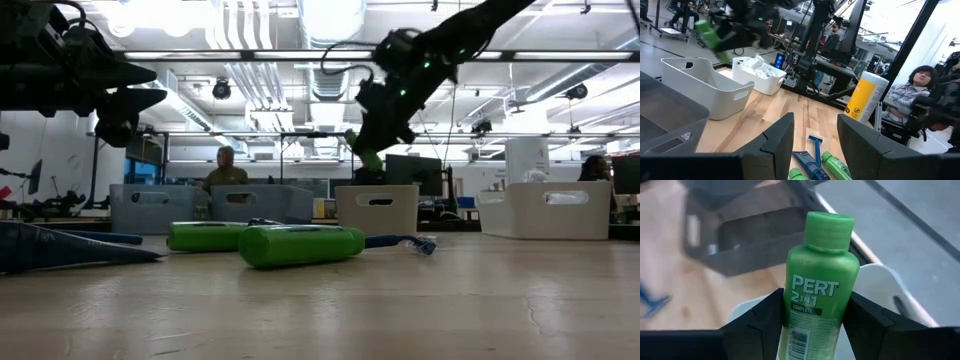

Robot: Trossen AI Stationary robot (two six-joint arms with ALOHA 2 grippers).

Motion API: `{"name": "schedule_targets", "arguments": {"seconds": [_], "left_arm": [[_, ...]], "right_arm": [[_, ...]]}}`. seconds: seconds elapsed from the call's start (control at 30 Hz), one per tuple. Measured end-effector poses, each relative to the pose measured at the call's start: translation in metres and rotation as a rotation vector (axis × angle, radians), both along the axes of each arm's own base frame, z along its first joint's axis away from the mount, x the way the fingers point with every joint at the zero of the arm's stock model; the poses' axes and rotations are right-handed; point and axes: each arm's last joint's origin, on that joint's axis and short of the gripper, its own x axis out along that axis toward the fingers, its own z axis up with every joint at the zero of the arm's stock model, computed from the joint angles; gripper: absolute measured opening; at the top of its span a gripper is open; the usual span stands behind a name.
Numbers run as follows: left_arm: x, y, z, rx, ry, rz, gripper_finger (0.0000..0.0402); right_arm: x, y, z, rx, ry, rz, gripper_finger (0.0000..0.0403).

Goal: Pick & Place Travel size toiletries
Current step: Put the green shampoo into the gray bin, then put the blue razor into the right black bin

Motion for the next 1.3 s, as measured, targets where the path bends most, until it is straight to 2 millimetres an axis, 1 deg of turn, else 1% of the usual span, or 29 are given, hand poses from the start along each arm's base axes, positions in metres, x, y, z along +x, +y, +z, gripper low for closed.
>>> {"name": "schedule_targets", "arguments": {"seconds": [0.13, 0.23, 0.37, 0.5, 0.63, 0.73, 0.83, 0.93, 1.03, 1.3], "left_arm": [[0.000, 0.000, 0.000, 0.000, 0.001, 0.000, 0.0156], [0.000, 0.000, 0.000, 0.000, 0.001, -0.001, 0.0156], [0.000, 0.000, 0.000, 0.000, 0.000, 0.000, 0.0156], [0.000, 0.000, 0.000, 0.000, 0.000, 0.000, 0.0156], [0.000, 0.000, 0.000, 0.000, 0.001, 0.000, 0.0156], [0.000, 0.000, 0.000, 0.000, 0.000, 0.000, 0.0156], [0.000, 0.000, 0.000, 0.000, 0.000, 0.000, 0.0156], [0.000, 0.000, 0.000, 0.000, 0.000, 0.000, 0.0156], [0.000, 0.000, 0.000, 0.000, 0.000, 0.000, 0.0156], [0.000, 0.000, 0.000, 0.000, 0.000, 0.000, 0.0156]], "right_arm": [[0.006, -0.024, -0.010, 0.036, 0.081, -0.031, 0.0164], [0.006, -0.039, -0.018, 0.073, 0.164, -0.040, 0.0157], [0.005, -0.052, -0.026, 0.049, 0.241, 0.010, 0.0157], [0.002, -0.056, -0.033, 0.010, 0.307, 0.049, 0.0170], [-0.001, -0.059, -0.048, -0.034, 0.392, 0.087, 0.0178], [-0.001, -0.061, -0.063, -0.026, 0.435, 0.109, 0.0176], [0.001, -0.062, -0.071, -0.011, 0.451, 0.114, 0.0168], [0.002, -0.062, -0.072, -0.009, 0.451, 0.116, 0.0162], [0.001, -0.062, -0.070, -0.012, 0.444, 0.109, 0.0166], [-0.002, -0.064, -0.069, -0.014, 0.454, 0.072, 0.0222]]}}
